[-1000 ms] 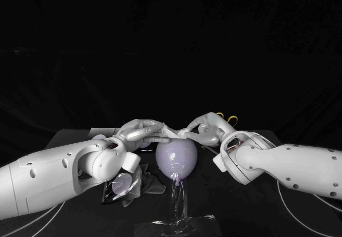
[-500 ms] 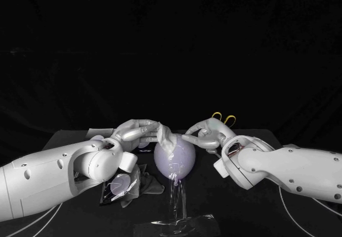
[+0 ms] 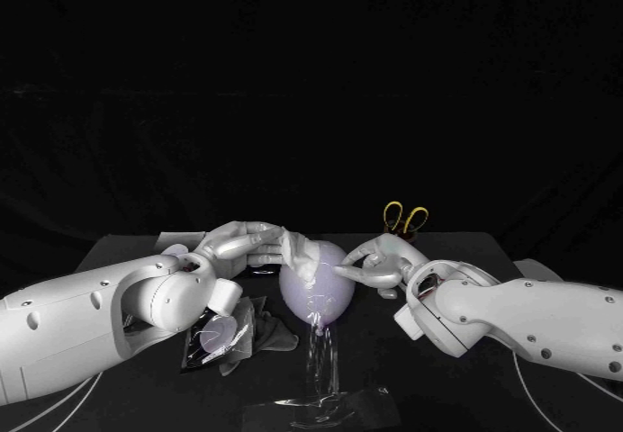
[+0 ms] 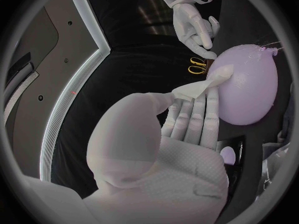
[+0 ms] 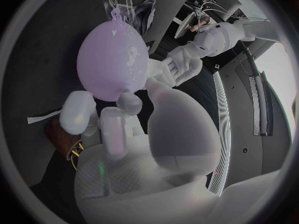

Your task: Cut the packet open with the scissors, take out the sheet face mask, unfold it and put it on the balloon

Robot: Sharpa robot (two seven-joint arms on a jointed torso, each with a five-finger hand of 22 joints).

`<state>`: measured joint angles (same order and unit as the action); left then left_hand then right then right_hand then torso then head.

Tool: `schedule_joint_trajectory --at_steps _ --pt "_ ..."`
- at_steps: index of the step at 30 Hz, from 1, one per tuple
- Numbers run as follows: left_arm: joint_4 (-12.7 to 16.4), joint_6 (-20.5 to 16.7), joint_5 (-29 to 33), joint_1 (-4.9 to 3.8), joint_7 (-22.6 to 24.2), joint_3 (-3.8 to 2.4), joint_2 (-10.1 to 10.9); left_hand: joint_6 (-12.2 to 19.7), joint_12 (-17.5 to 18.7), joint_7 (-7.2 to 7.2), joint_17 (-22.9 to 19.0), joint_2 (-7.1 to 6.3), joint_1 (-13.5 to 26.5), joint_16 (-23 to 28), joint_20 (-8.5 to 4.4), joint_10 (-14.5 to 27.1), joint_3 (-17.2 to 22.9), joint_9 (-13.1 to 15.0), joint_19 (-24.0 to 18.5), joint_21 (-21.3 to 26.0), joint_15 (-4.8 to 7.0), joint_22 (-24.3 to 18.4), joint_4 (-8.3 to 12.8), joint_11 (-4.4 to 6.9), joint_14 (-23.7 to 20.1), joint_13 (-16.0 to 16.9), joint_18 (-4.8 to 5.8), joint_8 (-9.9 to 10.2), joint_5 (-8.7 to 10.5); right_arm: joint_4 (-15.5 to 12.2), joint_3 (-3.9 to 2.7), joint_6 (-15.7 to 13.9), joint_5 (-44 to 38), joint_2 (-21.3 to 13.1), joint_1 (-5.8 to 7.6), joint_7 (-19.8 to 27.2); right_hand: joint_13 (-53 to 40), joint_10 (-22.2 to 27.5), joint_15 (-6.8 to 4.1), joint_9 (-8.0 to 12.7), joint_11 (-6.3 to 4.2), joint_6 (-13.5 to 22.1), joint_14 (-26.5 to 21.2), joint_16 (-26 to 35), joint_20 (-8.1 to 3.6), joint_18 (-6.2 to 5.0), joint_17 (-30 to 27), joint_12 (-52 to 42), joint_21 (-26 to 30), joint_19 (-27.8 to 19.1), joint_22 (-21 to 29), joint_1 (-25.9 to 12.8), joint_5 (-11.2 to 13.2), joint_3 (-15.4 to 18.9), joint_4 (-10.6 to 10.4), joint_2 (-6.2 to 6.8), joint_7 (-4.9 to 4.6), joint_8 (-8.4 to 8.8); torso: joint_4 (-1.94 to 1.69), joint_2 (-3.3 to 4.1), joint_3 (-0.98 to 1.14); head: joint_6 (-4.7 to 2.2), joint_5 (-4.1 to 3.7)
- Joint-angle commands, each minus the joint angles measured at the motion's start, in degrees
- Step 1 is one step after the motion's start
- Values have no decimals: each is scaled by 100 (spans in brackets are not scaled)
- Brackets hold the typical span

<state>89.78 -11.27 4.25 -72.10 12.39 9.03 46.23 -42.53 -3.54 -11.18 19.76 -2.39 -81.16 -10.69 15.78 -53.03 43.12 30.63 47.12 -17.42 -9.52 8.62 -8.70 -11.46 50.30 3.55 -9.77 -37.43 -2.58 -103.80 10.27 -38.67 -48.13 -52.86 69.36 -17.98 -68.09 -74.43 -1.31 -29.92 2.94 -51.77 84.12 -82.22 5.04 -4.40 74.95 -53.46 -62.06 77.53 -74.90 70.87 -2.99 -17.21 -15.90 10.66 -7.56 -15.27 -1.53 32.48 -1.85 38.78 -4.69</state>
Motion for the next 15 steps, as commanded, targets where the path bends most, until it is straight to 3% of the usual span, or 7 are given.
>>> schedule_joint_trajectory --at_steps 1,7,11,15 --pt "25 41 -63 -8 -263 -5 21 47 -23 -235 -14 60 7 -24 11 34 122 972 32 -18 3 6 80 -5 25 6 -64 -42 -17 17 -3 29 -191 -11 -15 16 -39 -34 18 -1 -26 -60 275 -38 2 -83 556 -92 -91 38 -785 89 -33 38 10 -111 17 -10 3 -1 -1 15 -6" --pt "0 57 -19 -8 -246 -3 52 265 -20 -286 -162 95 79 136 46 118 310 1100 -79 99 -44 -80 -33 -46 -64 7 -50 -271 -17 78 -6 -244 -571 42 -24 263 -456 -458 -46 37 -90 -259 415 -299 -49 17 868 -895 -647 333 -944 442 -43 16 97 -324 80 0 -6 4 7 20 7" --pt "-3 100 76 -8 -185 -3 56 453 -28 -324 -233 123 117 203 61 152 444 1212 -82 180 -59 -150 -123 -69 -49 10 -59 -455 -17 72 -15 -361 -646 98 0 415 -631 -591 -59 60 -104 -302 452 -383 -64 54 974 -1190 -845 428 -998 511 -61 2 124 -363 93 25 -3 9 7 23 17" --pt "-3 147 241 -7 -4 -3 51 821 -46 -389 -323 155 185 274 65 199 666 1447 -9 305 -75 -271 -285 -105 19 15 -63 -843 -17 64 -25 -409 -680 188 51 546 -803 -711 -71 83 -118 -360 477 -444 -77 86 1051 -1471 -1011 506 -1043 584 -88 -16 166 -387 109 47 0 6 2 23 18"
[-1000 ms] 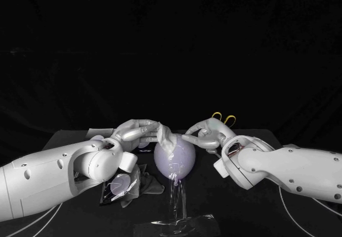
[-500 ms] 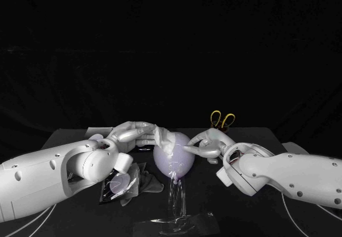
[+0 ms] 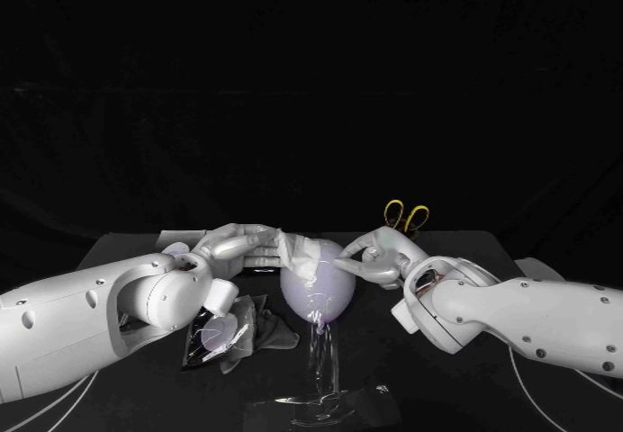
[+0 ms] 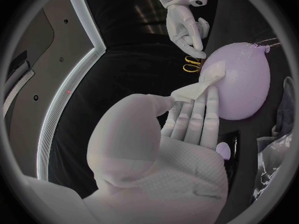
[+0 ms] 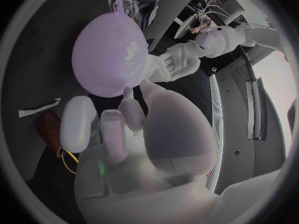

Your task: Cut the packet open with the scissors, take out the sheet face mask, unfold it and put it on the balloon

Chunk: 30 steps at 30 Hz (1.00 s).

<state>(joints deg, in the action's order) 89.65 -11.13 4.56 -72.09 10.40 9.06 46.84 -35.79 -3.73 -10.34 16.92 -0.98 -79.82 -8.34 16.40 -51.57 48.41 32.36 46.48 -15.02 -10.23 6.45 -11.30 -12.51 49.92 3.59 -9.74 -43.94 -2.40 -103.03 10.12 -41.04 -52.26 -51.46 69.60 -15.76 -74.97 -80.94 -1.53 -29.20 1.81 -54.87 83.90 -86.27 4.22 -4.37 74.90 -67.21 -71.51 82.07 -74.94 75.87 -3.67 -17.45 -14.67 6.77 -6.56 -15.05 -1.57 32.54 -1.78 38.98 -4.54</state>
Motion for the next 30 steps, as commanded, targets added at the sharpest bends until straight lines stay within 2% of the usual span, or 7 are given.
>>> schedule_joint_trajectory --at_steps 1,7,16,18,20,24,30 --pt "9 142 269 -7 271 -6 -12 204 -29 -484 -53 20 62 50 6 59 173 1308 53 94 -7 -78 -52 -7 63 11 -62 -254 -36 -10 -12 -176 -269 77 42 350 -127 -68 -51 14 -8 -56 501 -45 4 84 1064 -116 -75 56 -1042 93 -24 6 48 0 11 28 4 -2 -6 1 4" --pt "11 238 555 -4 653 -7 -15 553 -50 -535 -145 22 116 139 26 89 447 1510 -140 393 -33 -261 -183 -36 84 15 34 -685 -32 44 -24 -245 -255 230 98 472 -191 -108 -59 32 -17 -91 511 -72 -5 97 1098 -218 -147 88 -1060 142 -41 -21 77 -32 20 48 -3 -8 -12 -6 0" --pt "21 340 874 -1 697 -7 -13 928 -59 -610 -214 47 258 211 26 184 798 1645 -113 507 -65 -266 -123 -88 77 16 51 -994 -37 281 -38 -258 -204 499 166 553 -237 -133 -68 52 -27 -128 521 -99 -14 109 1132 -290 -217 118 -1077 213 -57 -66 129 -65 32 71 -5 -4 -14 -30 1" --pt "20 297 911 0 628 -7 -8 1171 -101 -639 -242 -124 551 221 23 186 1029 1452 -68 537 -64 -261 152 -100 131 21 33 -831 -38 327 -40 -247 -192 546 174 556 -233 -129 -69 54 -28 -131 520 -98 -15 107 1130 -282 -204 113 -1073 219 -57 -70 135 -67 32 74 -5 -2 -11 -30 7" --pt "20 259 928 0 563 -7 -3 1224 -110 -644 -247 -192 633 222 23 180 1020 1401 -57 540 -63 -260 179 -99 141 22 30 -777 -44 352 -40 -241 -185 570 178 557 -233 -129 -69 54 -28 -131 520 -98 -15 107 1130 -282 -204 113 -1073 219 -57 -70 135 -67 32 74 -2 -2 -11 -29 8" --pt "10 182 908 -1 414 -7 1 1607 -193 -655 -250 -630 1173 180 20 70 784 1032 55 528 -37 -249 134 -90 263 33 -4 -335 -24 384 -41 -230 -177 602 182 560 -233 -129 -69 54 -28 -131 520 -98 -15 107 1130 -282 -204 113 -1073 219 -57 -70 135 -67 32 74 5 -7 -10 -25 10" --pt "-6 90 800 -1 150 -6 -4 1702 -290 -658 -252 -1000 1779 131 24 -63 -35 668 118 573 -15 -262 -134 -70 386 32 -6 -59 -24 403 -41 -213 -172 628 185 564 -223 -122 -69 56 -28 -133 518 -91 -15 104 1120 -267 -189 107 -1069 225 -57 -74 139 -69 32 76 5 -9 -5 -23 15"
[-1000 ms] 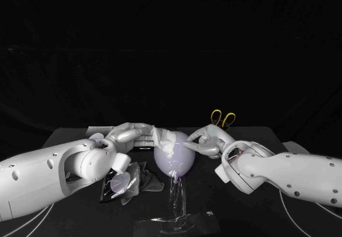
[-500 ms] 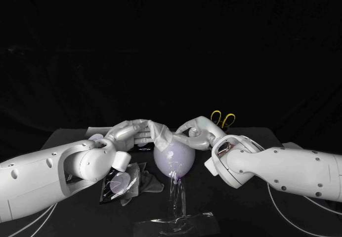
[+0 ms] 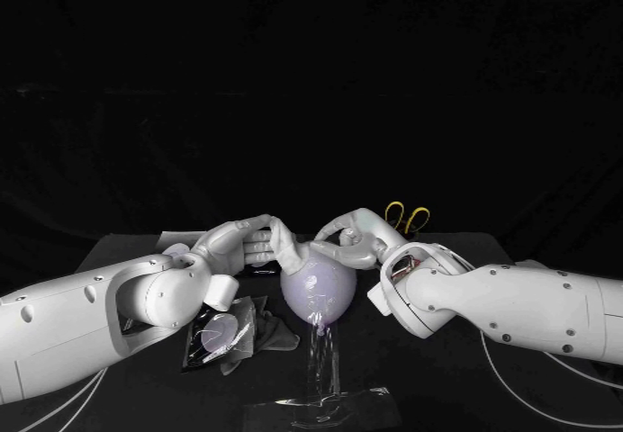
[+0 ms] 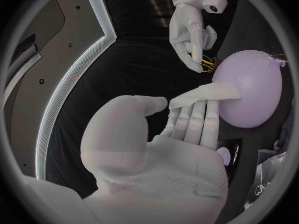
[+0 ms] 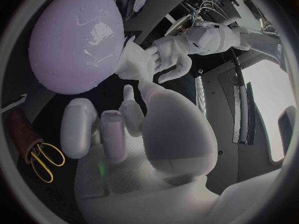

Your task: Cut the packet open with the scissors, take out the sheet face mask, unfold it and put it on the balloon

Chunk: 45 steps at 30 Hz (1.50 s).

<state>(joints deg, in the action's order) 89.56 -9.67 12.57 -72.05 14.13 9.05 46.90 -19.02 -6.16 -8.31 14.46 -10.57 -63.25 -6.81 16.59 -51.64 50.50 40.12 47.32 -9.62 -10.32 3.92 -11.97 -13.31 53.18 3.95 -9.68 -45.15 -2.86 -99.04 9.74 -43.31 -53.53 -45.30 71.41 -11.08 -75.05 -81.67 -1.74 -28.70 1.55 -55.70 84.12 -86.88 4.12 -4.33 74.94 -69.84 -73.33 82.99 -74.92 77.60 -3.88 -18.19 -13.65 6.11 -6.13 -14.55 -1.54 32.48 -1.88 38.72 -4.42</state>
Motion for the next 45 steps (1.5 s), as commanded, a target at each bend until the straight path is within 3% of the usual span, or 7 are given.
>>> schedule_joint_trajectory --at_steps 1,8,10,13,16,25,45 --pt "1 -68 -16 -5 -246 -5 -11 18 -56 -850 -8 -52 147 -27 5 -65 -354 -159 33 47 0 -10 -82 5 72 -5 -9 85 9 5 -4 15 -44 14 5 96 -215 -48 -47 6 -2 -49 496 -30 -5 100 1116 -4 -8 16 -1071 52 -35 0 37 -2 -11 26 1 -2 6 2 4" --pt "-19 -276 -159 -6 -327 -5 -9 -504 -125 -814 -19 -118 270 -58 5 -173 -1321 -612 56 127 33 -8 -320 57 153 -13 1 214 6 6 -4 16 -37 18 5 102 -221 -51 -48 7 -2 -51 496 -30 -6 101 1117 -12 -12 17 -1072 56 -35 -3 42 -2 -10 28 7 5 5 3 7" --pt "-30 -362 -234 -6 -334 -5 -10 -616 -132 -789 -19 -142 159 -66 5 -190 -1452 -709 70 134 45 -6 -263 48 169 -14 -1 259 6 4 -4 15 -36 15 6 104 -221 -51 -48 7 -2 -51 496 -30 -6 101 1117 -12 -12 17 -1072 56 -35 -3 42 -2 -10 28 5 2 3 8 1" --pt "-42 -497 -339 -6 -346 -5 -15 -1121 -279 -679 48 -478 -465 -224 -3 -475 -1840 -918 225 83 154 17 177 170 434 25 -56 302 6 0 -4 15 -34 12 6 105 -222 -50 -48 8 -2 -53 495 -29 -6 99 1114 -14 -4 14 -1070 59 -35 -4 45 -2 -10 29 2 -1 3 10 1" --pt "-50 -608 -421 -7 -352 -5 -22 -1365 -332 -629 93 -467 -756 -292 -14 -601 -2076 -1141 317 69 201 14 265 240 540 26 -72 455 2 -5 -4 18 -34 12 7 107 -223 -50 -48 9 -3 -57 496 -31 -7 99 1117 -14 -4 13 -1070 62 -34 -6 48 -1 -9 29 -1 -3 2 9 3" --pt "-56 -885 -595 -7 -329 -5 -45 -2407 -587 -303 356 -218 -1667 -647 -152 -1237 -1992 -1687 759 -90 501 45 583 553 1068 86 -99 773 4 -11 -4 31 -33 -3 8 102 -231 -52 -49 10 -5 -80 496 -32 -8 100 1118 -26 -10 16 -1071 70 -31 -11 57 -3 -5 26 4 1 2 8 17" --pt "-28 -1088 -618 -6 71 -6 -83 -3293 -722 24 799 476 -2063 -1035 -427 -1926 -2072 -2060 1236 -358 781 124 679 868 1543 132 -87 998 7 -34 -4 164 -34 -27 10 49 -228 -46 -52 11 -9 -116 495 -29 -11 98 1114 -20 -4 12 -1069 65 -18 -9 63 3 1 20 1 -1 1 10 41"
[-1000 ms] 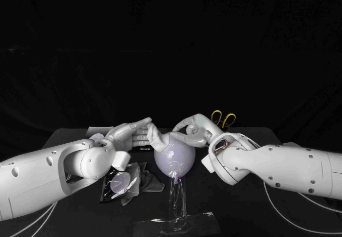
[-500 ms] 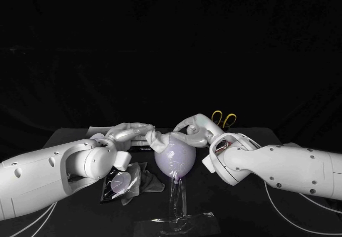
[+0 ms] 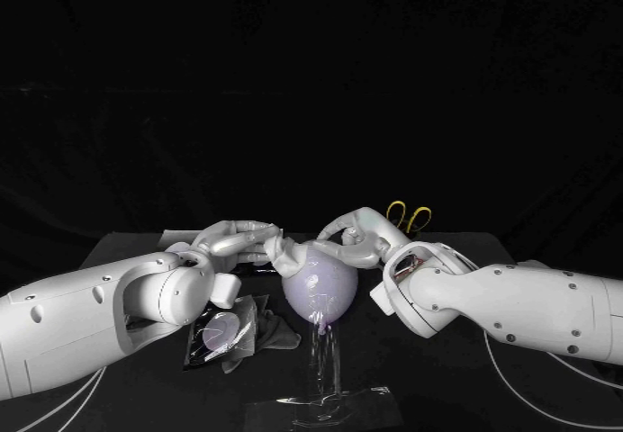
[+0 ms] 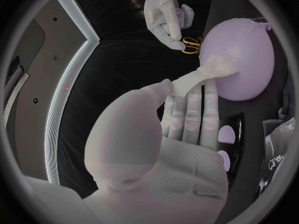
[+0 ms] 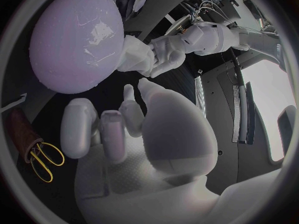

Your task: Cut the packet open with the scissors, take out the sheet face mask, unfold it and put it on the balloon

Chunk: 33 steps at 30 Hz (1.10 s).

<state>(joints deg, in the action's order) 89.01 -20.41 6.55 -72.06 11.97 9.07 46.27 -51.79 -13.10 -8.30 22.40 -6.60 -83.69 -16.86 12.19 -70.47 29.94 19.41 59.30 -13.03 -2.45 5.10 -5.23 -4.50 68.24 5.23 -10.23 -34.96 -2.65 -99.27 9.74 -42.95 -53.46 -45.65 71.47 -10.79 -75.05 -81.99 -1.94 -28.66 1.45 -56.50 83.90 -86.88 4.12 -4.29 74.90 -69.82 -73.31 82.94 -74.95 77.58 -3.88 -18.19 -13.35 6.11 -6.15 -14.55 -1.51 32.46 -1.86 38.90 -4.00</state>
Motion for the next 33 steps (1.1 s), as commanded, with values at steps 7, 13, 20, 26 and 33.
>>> schedule_joint_trajectory --at_steps 7,13,20,26,33 --pt "81 231 86 -3 461 -10 -52 8 29 33 22 129 8 16 24 -11 -37 24 -31 9 -27 -10 -25 -22 -39 -18 -13 -15 -15 25 -3 156 -35 63 3 13 -214 -1 -33 13 2 -44 513 -18 -12 89 1104 2 18 6 -1059 43 -4 4 25 17 0 28 0 4 -4 -25 -6" --pt "97 320 207 4 626 -15 -92 163 183 -21 31 237 -2 143 27 148 -18 119 -41 18 -109 -28 -53 -98 -231 -81 -29 -54 -15 44 -4 147 53 114 4 27 -210 7 -32 24 7 -45 510 -11 -12 86 1094 11 36 -4 -1054 1 3 23 4 27 -5 45 -5 7 -6 -31 -16" --pt "103 372 333 9 806 -97 -138 427 309 -85 68 326 -27 255 78 261 6 359 -141 116 -178 -97 -76 -168 -375 -120 -24 -244 -14 48 -4 153 273 183 6 56 -214 10 -24 45 16 -54 510 -12 -9 84 1095 5 44 -11 -1050 -124 7 86 -72 47 -15 77 -6 4 -2 -27 -16" --pt "117 385 361 13 864 -203 -152 568 348 -110 97 355 -48 298 137 301 37 502 -246 206 -198 -128 -85 -190 -423 -124 -23 -367 -14 40 -6 103 448 214 7 144 -213 16 -4 73 39 -36 508 -9 5 81 1091 4 65 -26 -1043 -374 18 272 -246 126 -37 133 -4 -2 1 -28 -17" --pt "124 413 370 15 852 -247 -165 610 357 -119 110 361 -55 309 150 310 48 553 -262 225 -203 -129 -87 -197 -432 -123 -27 -412 -15 42 -12 -2 549 240 17 257 -175 54 9 96 55 21 494 28 18 64 1041 66 144 -66 -1020 -550 57 465 -319 154 -52 195 -1 1 3 -35 -27"
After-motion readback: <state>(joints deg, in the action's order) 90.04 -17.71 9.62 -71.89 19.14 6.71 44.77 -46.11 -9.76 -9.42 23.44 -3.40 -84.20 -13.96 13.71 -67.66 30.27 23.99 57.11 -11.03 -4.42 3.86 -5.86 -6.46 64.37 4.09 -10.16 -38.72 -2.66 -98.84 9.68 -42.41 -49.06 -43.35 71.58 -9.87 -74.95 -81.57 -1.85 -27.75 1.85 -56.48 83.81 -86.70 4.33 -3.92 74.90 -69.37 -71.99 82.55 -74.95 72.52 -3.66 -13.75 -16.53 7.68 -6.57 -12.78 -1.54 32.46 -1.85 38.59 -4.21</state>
